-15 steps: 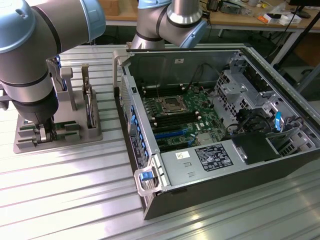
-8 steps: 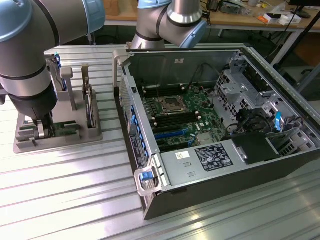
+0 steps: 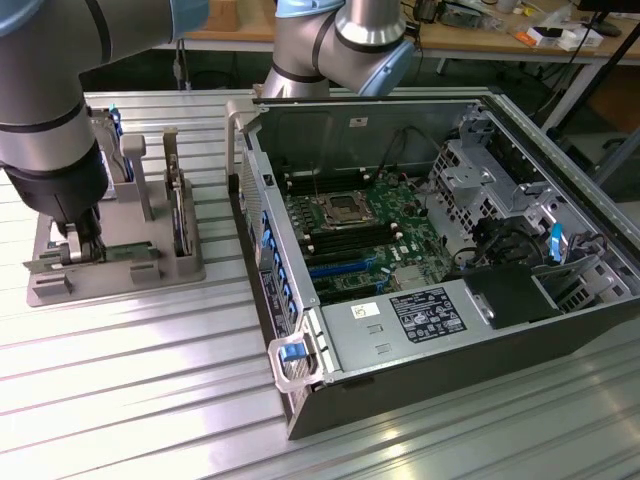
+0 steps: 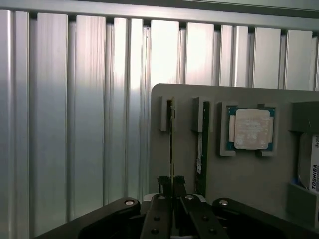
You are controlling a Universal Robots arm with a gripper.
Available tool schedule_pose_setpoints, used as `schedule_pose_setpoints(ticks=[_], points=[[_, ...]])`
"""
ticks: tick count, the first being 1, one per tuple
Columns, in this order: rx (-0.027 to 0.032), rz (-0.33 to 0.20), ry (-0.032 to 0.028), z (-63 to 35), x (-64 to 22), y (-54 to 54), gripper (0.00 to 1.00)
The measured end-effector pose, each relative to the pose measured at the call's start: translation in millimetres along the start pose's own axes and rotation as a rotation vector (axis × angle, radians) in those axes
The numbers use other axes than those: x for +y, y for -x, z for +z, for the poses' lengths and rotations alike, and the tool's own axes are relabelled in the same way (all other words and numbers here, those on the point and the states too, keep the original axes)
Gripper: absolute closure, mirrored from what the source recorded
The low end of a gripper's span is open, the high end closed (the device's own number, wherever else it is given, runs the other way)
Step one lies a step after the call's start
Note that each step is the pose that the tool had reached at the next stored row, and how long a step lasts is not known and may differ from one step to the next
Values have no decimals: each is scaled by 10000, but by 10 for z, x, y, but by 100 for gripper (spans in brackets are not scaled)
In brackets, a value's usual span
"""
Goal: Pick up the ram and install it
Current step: 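Pick up the ram and move it above insertion slot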
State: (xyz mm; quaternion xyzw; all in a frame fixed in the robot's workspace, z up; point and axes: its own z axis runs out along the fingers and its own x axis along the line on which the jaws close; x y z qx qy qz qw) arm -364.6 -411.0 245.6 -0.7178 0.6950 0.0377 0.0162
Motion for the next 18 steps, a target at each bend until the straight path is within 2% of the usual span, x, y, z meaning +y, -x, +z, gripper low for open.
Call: schedule_pose_setpoints(ticks=[9, 12, 18], points=[[-1, 0, 0, -231, 7, 18, 87], [3, -1, 0, -347, 10, 28, 87], [14, 0, 0, -418, 12, 38, 87]])
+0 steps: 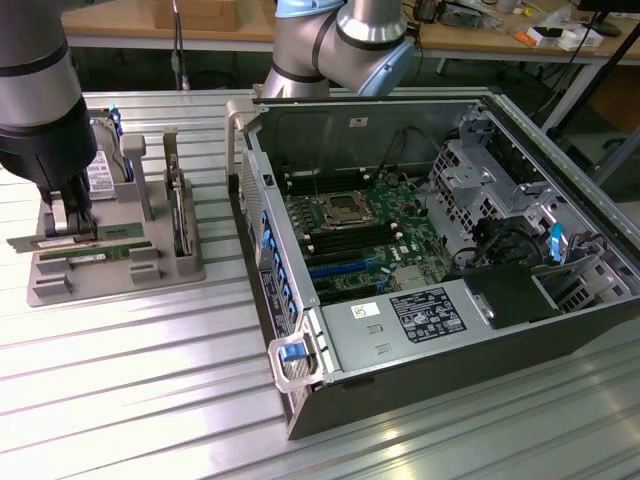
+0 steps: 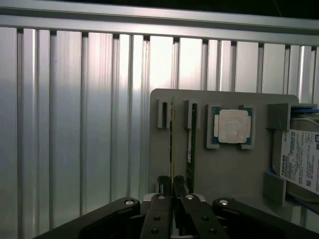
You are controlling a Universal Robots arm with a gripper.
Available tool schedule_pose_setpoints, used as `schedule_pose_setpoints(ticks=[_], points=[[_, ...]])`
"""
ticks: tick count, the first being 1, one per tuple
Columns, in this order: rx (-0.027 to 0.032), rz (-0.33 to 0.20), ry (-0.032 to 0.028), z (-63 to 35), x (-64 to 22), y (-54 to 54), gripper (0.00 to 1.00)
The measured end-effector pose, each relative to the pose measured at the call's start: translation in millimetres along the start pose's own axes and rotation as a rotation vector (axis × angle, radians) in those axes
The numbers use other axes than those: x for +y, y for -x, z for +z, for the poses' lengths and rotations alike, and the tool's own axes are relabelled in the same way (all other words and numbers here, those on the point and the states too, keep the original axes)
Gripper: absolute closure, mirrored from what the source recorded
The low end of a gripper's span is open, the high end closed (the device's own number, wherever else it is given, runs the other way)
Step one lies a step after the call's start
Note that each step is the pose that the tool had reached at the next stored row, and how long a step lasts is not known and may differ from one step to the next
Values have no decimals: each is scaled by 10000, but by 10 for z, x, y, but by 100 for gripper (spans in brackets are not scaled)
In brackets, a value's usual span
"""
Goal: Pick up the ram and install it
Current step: 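Pick up the ram and move it above insertion slot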
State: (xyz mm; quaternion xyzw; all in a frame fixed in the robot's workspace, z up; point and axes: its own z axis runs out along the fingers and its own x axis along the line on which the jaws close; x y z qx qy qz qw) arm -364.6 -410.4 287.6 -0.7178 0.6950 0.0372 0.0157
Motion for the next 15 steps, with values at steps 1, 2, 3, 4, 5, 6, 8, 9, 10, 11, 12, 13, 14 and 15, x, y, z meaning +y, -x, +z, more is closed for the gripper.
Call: schedule_pose_setpoints(ticks=[1, 2, 3, 4, 5, 6, 8, 9, 10, 11, 12, 13, 14, 15], points=[[2, 0, 0, -11, 0, 1, 87], [5, 0, -1, -26, 1, 4, 87], [9, 0, 0, -46, 1, 6, 87], [14, 1, 0, -75, 2, 10, 87], [27, 1, 1, -134, 4, 17, 87], [46, 2, 2, -186, 5, 26, 87], [85, 3, 2, -274, 8, 38, 87], [103, 3, 4, -312, 9, 43, 87], [120, 4, 4, -351, 10, 49, 87], [141, 4, 4, -405, 11, 56, 87], [178, 6, 6, -497, 14, 70, 87], [209, 7, 6, -562, 16, 80, 87], [250, 8, 7, -649, 18, 91, 87], [281, 9, 9, -716, 20, 100, 87]])
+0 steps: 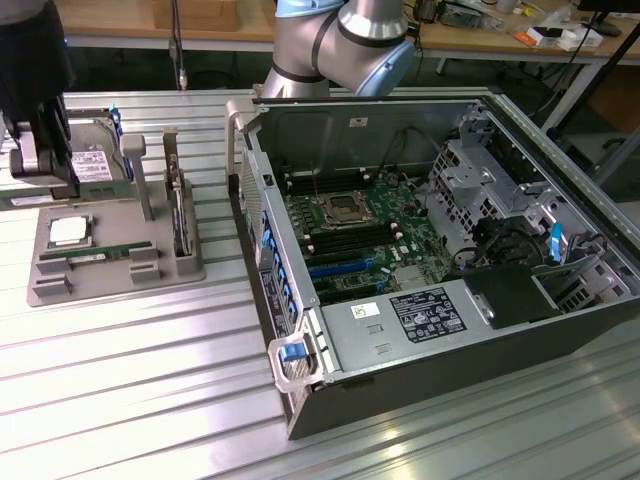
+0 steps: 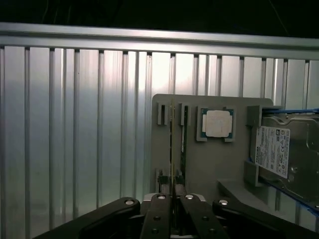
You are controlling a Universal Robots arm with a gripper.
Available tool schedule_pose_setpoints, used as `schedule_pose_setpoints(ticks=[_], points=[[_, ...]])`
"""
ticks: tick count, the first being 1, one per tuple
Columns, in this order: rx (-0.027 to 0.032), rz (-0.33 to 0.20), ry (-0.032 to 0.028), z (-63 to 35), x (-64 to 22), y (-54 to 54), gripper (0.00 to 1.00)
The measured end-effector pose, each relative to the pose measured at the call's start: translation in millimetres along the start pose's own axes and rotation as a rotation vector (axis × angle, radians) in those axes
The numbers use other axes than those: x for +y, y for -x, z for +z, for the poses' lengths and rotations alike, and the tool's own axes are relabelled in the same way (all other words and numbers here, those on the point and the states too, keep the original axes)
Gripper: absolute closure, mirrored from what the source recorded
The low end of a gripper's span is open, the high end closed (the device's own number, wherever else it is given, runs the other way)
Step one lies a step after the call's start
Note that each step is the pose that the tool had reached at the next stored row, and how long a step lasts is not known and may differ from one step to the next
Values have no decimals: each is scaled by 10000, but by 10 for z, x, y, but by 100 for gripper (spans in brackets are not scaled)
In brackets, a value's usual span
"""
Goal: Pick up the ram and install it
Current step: 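Pick up the ram and move it above insertion slot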
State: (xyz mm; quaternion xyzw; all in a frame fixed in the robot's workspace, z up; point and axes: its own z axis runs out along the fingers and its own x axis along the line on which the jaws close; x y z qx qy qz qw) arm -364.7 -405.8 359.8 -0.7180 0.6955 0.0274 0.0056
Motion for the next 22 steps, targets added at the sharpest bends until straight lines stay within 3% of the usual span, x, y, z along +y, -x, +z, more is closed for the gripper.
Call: schedule_pose_setpoints(ticks=[4, 10, 15, 16, 17, 19, 22], points=[[147, 5, 4, -250, 7, 28, 87], [302, 9, 8, -439, 12, 60, 87], [316, 10, 7, -449, 12, 64, 87], [317, 13, 78, -453, -5, 66, 87], [310, 21, 334, -467, -48, 68, 87], [305, 30, 648, -491, -100, 71, 87], [301, 46, 1181, -522, -171, 75, 87]])
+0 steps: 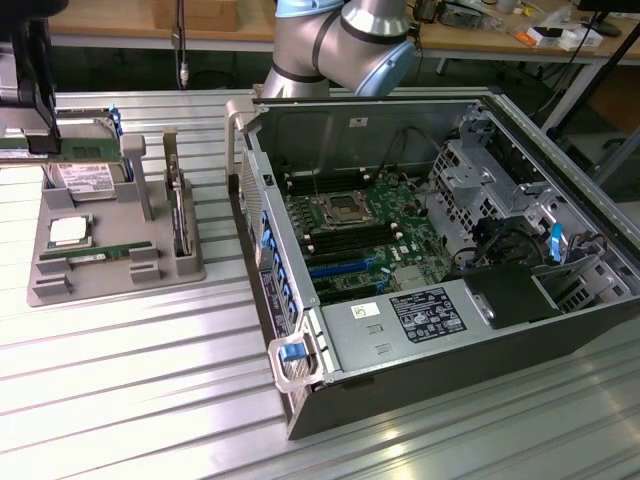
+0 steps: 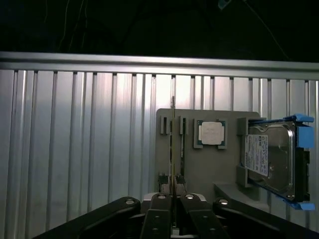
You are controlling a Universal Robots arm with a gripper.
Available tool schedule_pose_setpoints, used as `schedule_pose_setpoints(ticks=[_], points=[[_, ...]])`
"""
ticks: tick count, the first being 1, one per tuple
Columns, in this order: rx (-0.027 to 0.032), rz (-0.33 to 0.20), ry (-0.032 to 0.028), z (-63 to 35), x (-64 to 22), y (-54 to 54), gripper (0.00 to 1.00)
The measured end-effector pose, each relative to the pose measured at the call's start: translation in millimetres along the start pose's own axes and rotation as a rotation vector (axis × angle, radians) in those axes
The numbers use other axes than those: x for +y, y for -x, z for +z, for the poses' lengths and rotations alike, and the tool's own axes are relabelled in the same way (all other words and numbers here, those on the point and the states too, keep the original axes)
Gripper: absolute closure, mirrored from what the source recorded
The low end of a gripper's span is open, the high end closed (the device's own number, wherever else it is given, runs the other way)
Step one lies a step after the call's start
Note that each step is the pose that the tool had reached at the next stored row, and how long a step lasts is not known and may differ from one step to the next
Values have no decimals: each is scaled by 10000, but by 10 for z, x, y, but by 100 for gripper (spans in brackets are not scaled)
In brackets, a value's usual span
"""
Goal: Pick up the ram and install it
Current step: 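Pick up the ram and move it above insertion slot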
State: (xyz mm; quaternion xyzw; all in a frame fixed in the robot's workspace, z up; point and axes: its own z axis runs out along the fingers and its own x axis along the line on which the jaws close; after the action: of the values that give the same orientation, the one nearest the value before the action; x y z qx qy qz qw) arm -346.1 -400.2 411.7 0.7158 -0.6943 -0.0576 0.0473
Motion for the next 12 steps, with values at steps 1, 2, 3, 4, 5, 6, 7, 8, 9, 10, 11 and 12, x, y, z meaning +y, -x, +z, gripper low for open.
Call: schedule_pose_setpoints(ticks=[1, 2, 3, 4, 5, 6, 7, 8, 9, 10, 11, 12], points=[[5, 1, 11, 0, 0, 0, 87], [10, 2, 13, 0, 0, 0, 87], [10, 2, 13, 0, 0, 0, 87], [11, 3, 8, 0, -1, 0, 87], [11, 2, 7, -5, 0, 2, 87], [12, 2, 6, -5, 0, 2, 87], [12, 3, 7, -5, 0, 3, 87], [4, 1, 7, -6, 1, 3, 87], [0, 1, -40, -8, -10, 3, 87], [1, 0, -76, -12, -43, 1, 87], [2, -1, -95, -18, -74, 0, 87], [3, -1, -122, -22, -107, -1, 87]])
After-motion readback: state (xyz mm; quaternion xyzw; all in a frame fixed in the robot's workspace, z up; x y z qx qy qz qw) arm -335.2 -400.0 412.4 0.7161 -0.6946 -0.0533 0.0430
